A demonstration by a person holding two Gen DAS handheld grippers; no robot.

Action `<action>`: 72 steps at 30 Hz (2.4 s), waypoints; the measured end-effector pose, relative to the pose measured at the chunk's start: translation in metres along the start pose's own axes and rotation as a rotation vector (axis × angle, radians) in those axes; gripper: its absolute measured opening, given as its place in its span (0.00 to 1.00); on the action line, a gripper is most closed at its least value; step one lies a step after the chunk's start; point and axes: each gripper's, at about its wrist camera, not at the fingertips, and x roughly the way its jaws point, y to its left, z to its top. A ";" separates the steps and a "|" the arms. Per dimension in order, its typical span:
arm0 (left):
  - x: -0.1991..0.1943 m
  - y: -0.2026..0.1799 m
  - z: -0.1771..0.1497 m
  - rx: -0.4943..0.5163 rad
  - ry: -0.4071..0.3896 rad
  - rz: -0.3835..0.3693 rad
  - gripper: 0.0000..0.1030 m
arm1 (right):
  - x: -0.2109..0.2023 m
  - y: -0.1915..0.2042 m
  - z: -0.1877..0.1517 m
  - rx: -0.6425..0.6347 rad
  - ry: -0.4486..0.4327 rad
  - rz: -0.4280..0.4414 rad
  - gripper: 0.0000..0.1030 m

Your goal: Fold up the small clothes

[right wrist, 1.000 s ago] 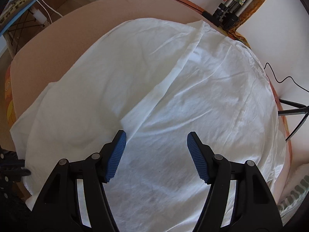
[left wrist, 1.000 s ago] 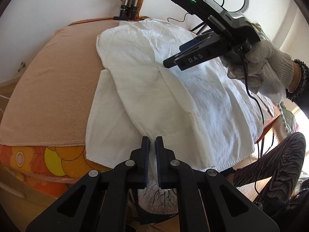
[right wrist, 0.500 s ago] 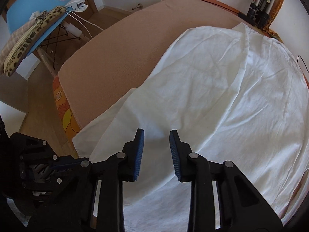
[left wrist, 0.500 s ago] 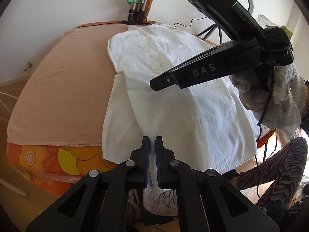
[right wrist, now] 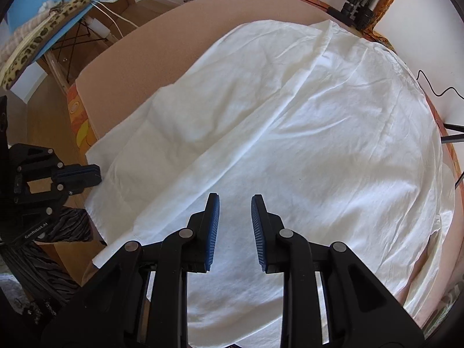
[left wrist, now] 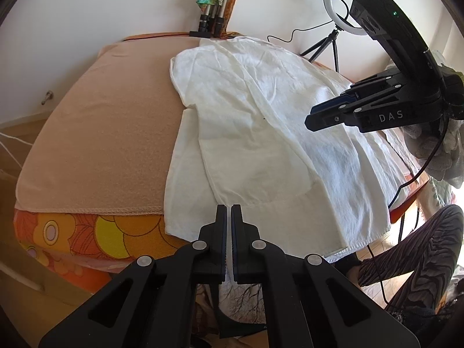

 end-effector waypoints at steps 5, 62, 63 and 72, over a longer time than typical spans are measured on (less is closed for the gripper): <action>0.011 -0.003 -0.001 0.006 0.031 0.002 0.01 | 0.018 0.036 0.023 0.002 -0.027 0.111 0.24; -0.006 -0.004 0.019 -0.119 -0.032 -0.232 0.02 | 0.121 -0.025 0.219 0.293 0.004 -0.206 0.49; -0.006 -0.006 0.019 -0.116 -0.031 -0.235 0.02 | 0.119 -0.027 0.220 0.293 0.001 -0.218 0.34; -0.012 -0.025 0.027 -0.066 -0.050 -0.273 0.02 | 0.079 -0.071 0.201 0.436 -0.088 -0.044 0.11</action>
